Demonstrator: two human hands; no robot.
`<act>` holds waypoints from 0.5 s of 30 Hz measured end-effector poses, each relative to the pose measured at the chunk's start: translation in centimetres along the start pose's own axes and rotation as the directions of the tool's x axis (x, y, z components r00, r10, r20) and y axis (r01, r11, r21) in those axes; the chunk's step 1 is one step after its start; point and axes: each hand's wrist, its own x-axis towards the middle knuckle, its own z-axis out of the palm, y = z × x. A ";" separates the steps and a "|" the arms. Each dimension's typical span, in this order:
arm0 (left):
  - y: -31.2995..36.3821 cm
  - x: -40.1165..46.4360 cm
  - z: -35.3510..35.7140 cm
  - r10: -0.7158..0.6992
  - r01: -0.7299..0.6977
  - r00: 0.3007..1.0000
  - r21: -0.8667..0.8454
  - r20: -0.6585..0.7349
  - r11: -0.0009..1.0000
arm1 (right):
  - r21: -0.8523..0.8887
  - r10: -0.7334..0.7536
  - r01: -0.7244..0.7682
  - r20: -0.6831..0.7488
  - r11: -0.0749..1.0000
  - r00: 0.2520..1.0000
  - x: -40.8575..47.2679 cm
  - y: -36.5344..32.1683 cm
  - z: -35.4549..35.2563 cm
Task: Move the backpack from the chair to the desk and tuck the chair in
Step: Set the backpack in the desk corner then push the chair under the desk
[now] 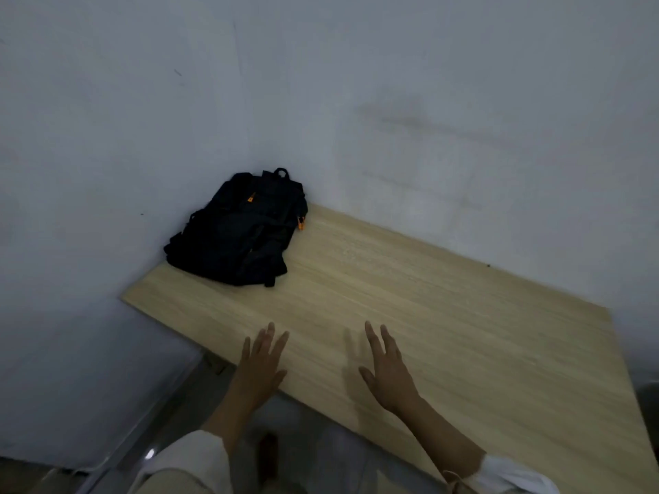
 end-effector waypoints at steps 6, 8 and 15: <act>6.7 -5.6 0.7 -0.003 -0.008 0.995 -0.110 -0.100 0.994 | 0.033 0.012 -0.011 -0.009 0.999 1.000 -6.9 3.8 -0.2; 8.5 -8.3 1.1 -0.032 0.028 0.999 -0.113 -0.039 0.993 | 0.043 0.010 -0.010 0.011 0.999 1.000 -9.3 4.5 0.0; 9.3 -14.0 1.3 -0.104 0.099 0.994 -0.125 -0.032 0.987 | 0.109 -0.032 0.030 0.016 0.994 0.999 -12.3 3.9 1.2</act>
